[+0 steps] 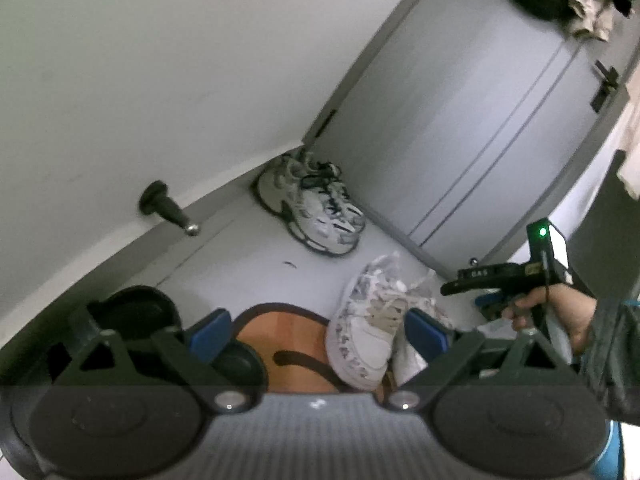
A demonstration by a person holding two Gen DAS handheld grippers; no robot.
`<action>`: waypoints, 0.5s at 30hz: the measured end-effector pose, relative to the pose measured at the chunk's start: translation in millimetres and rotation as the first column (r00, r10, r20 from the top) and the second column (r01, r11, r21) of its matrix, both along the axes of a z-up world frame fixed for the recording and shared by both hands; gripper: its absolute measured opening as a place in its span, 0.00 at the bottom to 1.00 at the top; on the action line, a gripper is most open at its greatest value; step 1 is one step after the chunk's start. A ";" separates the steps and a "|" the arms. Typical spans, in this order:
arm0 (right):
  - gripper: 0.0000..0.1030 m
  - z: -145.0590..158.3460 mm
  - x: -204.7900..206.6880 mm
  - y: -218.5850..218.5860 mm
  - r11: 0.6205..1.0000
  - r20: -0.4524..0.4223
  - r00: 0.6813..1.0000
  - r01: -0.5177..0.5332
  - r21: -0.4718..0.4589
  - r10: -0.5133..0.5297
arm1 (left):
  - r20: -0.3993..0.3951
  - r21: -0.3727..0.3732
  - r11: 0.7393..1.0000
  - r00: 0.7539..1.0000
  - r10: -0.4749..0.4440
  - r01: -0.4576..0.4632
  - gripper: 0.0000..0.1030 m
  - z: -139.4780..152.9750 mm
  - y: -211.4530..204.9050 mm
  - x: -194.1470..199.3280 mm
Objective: Organize scattered shoes
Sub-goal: 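Move the right tool back over the white sneakers on the mat, then lower the right tool into the white sneakers' heels and close it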
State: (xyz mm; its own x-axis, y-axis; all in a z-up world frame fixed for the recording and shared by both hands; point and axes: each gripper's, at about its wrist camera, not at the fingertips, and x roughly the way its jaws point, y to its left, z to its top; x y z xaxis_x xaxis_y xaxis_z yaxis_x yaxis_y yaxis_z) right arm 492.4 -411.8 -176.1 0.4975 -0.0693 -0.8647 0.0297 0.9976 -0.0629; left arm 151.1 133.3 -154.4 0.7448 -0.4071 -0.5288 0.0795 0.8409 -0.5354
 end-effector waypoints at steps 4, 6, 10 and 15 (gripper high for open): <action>0.86 -14.7 25.4 -4.1 1.000 0.010 1.000 0.008 0.020 -0.009 | 0.006 -0.068 0.997 1.000 -0.030 0.031 0.92 -2.5 5.7 1.6; 0.86 -24.5 41.1 -6.1 1.000 -0.009 1.000 0.000 0.012 0.000 | 0.006 -0.100 0.993 0.998 -0.055 0.055 0.92 -4.7 5.9 1.8; 0.86 -37.3 70.1 -11.9 1.000 -0.021 0.999 0.024 0.003 -0.023 | -0.003 -0.113 0.991 0.997 -0.073 0.072 0.92 -9.3 -1.0 3.4; 0.81 -49.6 81.0 -11.6 0.999 -0.023 0.999 0.036 0.027 -0.036 | -0.008 -0.112 0.992 0.998 -0.058 0.056 0.92 -10.6 -4.7 4.9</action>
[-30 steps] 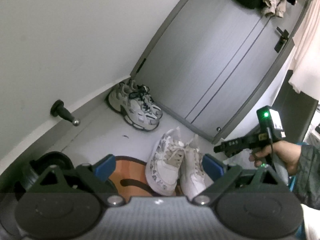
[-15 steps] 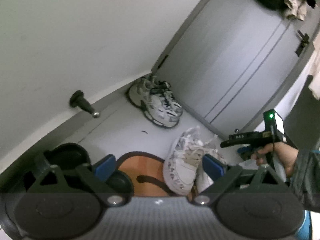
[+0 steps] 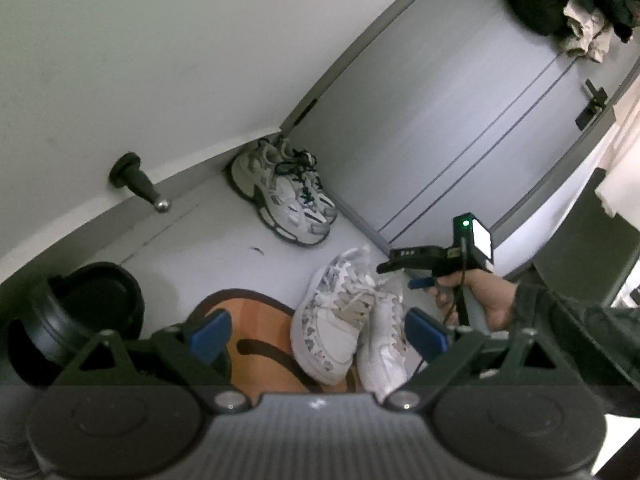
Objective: Organize scattered shoes
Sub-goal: 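Lower the right tool into the white sneakers' heels and close it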
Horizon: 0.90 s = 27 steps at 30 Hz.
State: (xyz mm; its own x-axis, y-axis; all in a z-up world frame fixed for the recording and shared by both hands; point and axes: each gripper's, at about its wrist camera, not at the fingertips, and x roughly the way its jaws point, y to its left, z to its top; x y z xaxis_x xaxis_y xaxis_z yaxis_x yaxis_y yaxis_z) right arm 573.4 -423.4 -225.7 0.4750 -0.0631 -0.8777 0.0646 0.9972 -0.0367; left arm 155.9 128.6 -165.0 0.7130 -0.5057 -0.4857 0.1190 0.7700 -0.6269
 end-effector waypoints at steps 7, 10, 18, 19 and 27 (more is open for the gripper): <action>0.67 -26.2 13.2 0.6 0.999 -0.013 0.999 0.035 -0.011 -0.035 | -0.049 -0.025 0.999 0.998 0.036 -0.037 0.93 -8.2 5.3 3.6; 0.67 -33.5 16.5 0.2 0.997 -0.030 0.997 0.065 -0.029 -0.066 | -0.074 -0.030 0.998 0.996 0.048 -0.051 0.93 -12.0 7.7 4.8; 0.60 -31.3 16.5 19.1 0.984 -0.099 0.995 -0.010 -0.178 -0.008 | -0.051 -0.006 0.999 0.998 0.035 -0.035 0.93 -5.3 3.4 5.4; 0.60 -32.2 17.9 19.9 0.981 -0.116 0.993 -0.023 -0.190 0.001 | -0.050 0.000 0.999 0.998 0.034 -0.034 0.93 -4.6 2.5 5.2; 0.42 -57.4 22.7 21.8 0.964 -0.159 0.981 -0.146 -0.221 0.112 | -0.071 0.012 0.999 0.997 0.042 -0.042 0.93 -7.3 1.8 7.0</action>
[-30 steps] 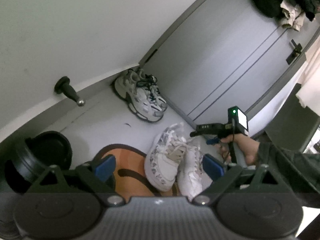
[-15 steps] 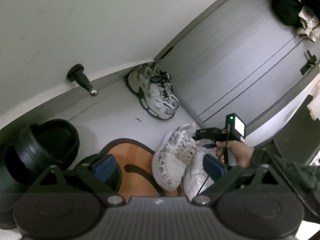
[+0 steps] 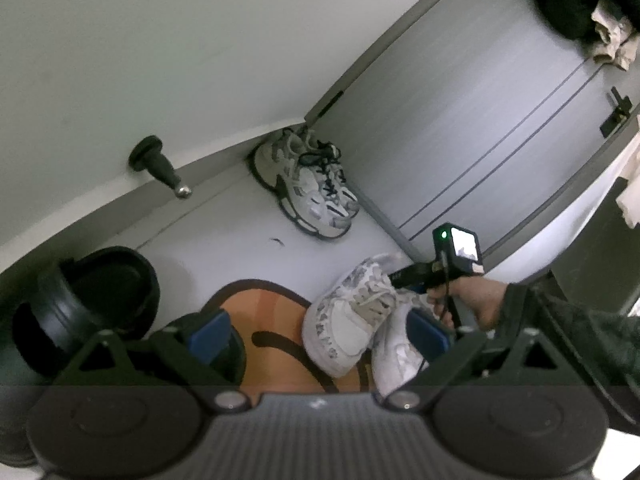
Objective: Organize scattered shoes
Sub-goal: 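Lower the right tool into the white sneakers' heels and close it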
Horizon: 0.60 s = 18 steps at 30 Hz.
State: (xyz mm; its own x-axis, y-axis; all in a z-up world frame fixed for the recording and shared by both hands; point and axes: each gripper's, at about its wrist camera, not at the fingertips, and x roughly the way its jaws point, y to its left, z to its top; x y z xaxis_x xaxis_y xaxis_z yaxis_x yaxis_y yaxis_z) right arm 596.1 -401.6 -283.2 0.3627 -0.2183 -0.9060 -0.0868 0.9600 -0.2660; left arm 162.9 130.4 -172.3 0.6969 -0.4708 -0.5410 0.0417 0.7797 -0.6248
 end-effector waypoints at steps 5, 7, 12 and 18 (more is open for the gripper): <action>0.36 2.9 -9.6 0.7 0.998 0.027 0.998 -0.059 -0.012 0.059 | -0.012 0.011 1.000 1.000 0.013 -0.013 0.93 -3.3 1.6 1.4; 0.33 5.9 -13.1 2.0 0.998 0.043 0.997 -0.070 -0.002 0.071 | -0.016 0.016 1.000 1.000 0.017 -0.017 0.93 -4.6 2.3 1.8; 0.32 13.0 -21.2 9.0 0.995 0.072 0.992 -0.102 0.000 0.101 | -0.026 0.021 0.999 0.999 0.026 -0.025 0.93 -7.2 3.4 3.4; 0.30 19.1 -31.1 19.5 0.984 0.097 0.979 -0.178 -0.005 0.178 | -0.034 0.023 0.999 0.999 0.033 -0.032 0.93 -9.4 4.1 4.6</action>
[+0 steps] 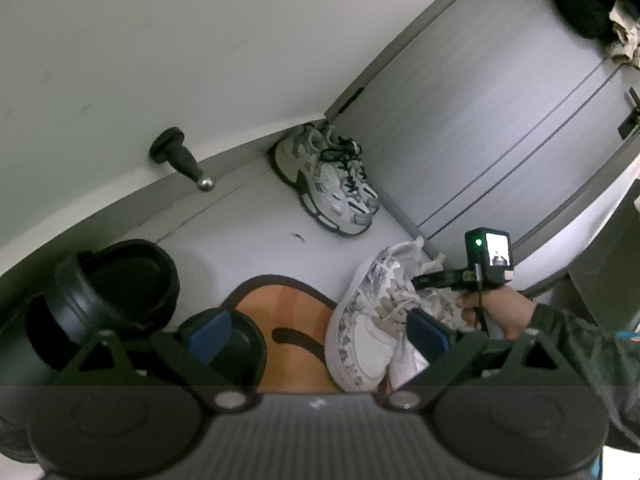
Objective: Organize scattered shoes
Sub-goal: 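Lower the right tool into the white sneakers' heels and close it, then lift the white sneakers with the right tool and carry them beside the running shoes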
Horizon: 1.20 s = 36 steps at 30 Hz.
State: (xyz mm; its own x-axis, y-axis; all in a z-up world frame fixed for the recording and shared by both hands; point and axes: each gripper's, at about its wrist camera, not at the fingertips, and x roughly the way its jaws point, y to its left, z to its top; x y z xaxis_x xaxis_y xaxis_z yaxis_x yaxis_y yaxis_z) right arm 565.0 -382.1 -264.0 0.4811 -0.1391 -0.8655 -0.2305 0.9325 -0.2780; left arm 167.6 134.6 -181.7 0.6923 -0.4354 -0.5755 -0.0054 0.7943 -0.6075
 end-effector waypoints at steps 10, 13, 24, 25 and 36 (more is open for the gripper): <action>0.28 14.9 -11.8 26.3 0.988 0.060 0.986 -0.152 -0.032 0.154 | -0.015 0.014 1.000 1.000 0.019 -0.019 0.93 -5.5 2.4 2.2; 0.28 19.8 -14.2 43.1 0.973 0.088 0.970 -0.222 -0.059 0.227 | -0.017 0.019 1.000 1.000 0.025 -0.024 0.93 -5.8 2.9 2.0; 0.26 27.7 0.6 100.9 0.909 0.135 0.904 -0.383 -0.167 0.406 | -0.028 0.022 0.999 0.999 0.030 -0.029 0.93 -6.6 3.9 2.4; 0.26 29.5 2.4 104.9 0.902 0.149 0.897 -0.389 -0.186 0.417 | -0.027 0.023 0.999 0.999 0.030 -0.030 0.93 -6.1 4.0 2.2; 0.26 28.7 7.6 156.9 0.772 0.138 0.780 -0.547 -0.324 0.610 | -0.028 0.029 0.999 0.999 0.034 -0.033 0.93 -3.9 3.5 1.7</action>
